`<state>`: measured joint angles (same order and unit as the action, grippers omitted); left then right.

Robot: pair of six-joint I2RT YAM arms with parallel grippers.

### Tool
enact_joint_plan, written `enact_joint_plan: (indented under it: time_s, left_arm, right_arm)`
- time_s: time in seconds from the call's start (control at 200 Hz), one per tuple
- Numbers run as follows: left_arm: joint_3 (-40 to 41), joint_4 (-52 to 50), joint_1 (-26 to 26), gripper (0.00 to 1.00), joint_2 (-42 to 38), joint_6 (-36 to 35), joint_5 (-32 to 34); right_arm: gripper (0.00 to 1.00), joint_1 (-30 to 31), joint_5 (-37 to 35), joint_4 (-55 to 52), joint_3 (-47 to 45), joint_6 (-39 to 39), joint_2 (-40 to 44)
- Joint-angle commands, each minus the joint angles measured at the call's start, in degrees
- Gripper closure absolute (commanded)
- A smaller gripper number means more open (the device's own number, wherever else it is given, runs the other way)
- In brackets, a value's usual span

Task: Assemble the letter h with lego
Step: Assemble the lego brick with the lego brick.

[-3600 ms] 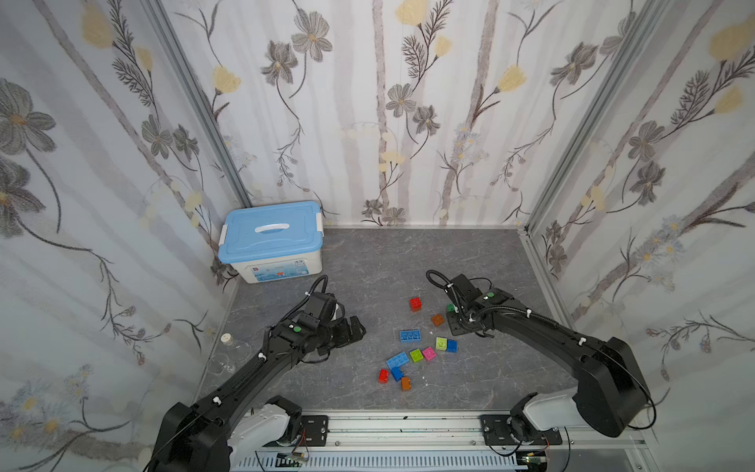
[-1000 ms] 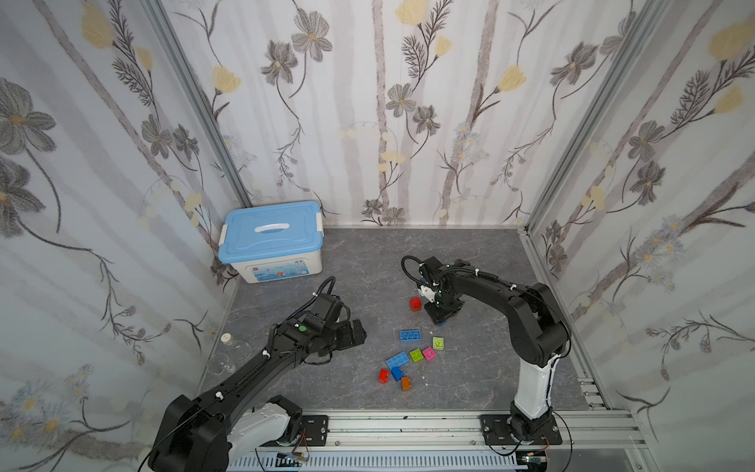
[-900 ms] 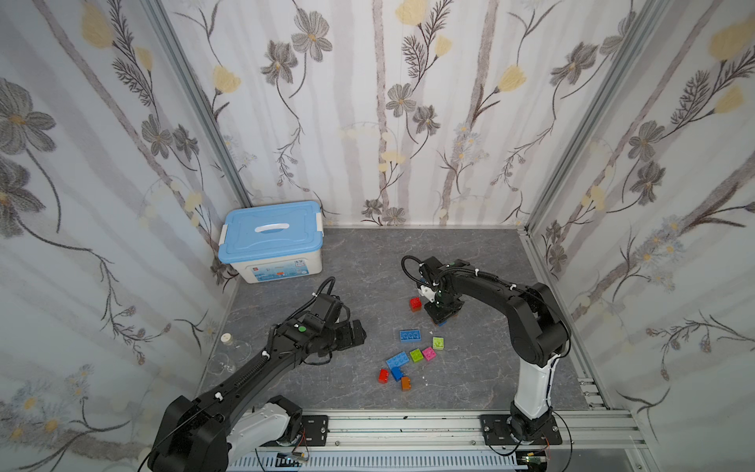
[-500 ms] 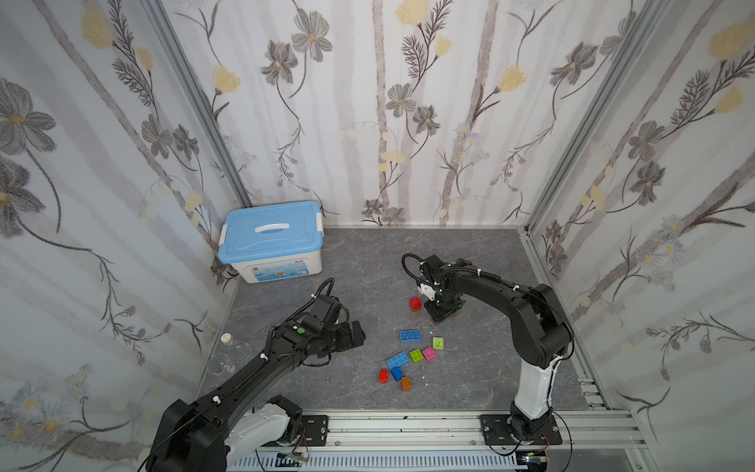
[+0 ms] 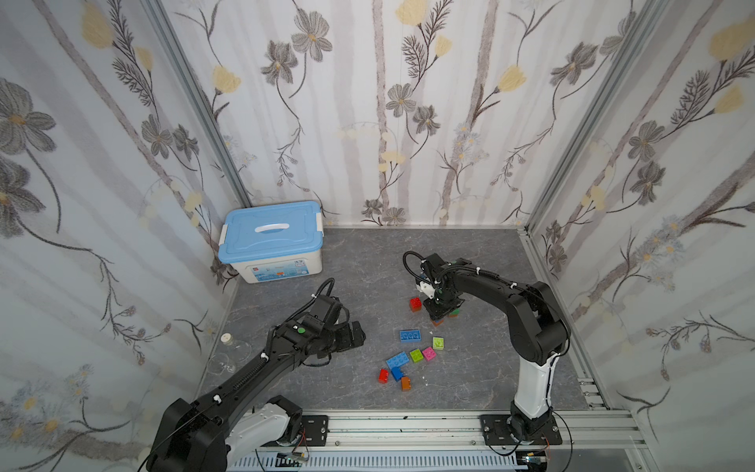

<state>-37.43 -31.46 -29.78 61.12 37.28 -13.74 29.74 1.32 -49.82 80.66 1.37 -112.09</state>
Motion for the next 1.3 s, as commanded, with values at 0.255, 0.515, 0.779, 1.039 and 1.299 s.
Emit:
enact_joint_plan:
  time_s: [0.255, 0.515, 0.779, 1.039, 1.299]
  left_arm:
    - [0.2, 0.2, 0.0, 0.0, 0.0, -0.5, -0.1]
    - [0.3, 0.1, 0.0, 0.0, -0.3, -0.5, -0.1]
    - [0.8, -0.3, 0.0, 0.0, -1.2, -0.5, 0.1]
    - [0.6, -0.1, 0.0, 0.0, -0.8, -0.6, 0.1]
    - [0.2, 0.6, 0.0, 0.0, 0.6, -0.4, 0.1]
  right_arm:
    - [0.68, 0.0, -0.7, -1.1, -2.0, 0.4, -0.2]
    - [0.67, 0.0, -0.9, -1.2, -3.0, 0.6, 1.7]
    - [0.66, 0.0, 0.6, 2.2, -6.9, -0.7, 2.2]
    - [0.65, 0.0, 0.9, 3.7, -10.4, -1.6, 5.1]
    - [0.65, 0.1, 0.8, 3.9, -11.7, -2.4, 7.0]
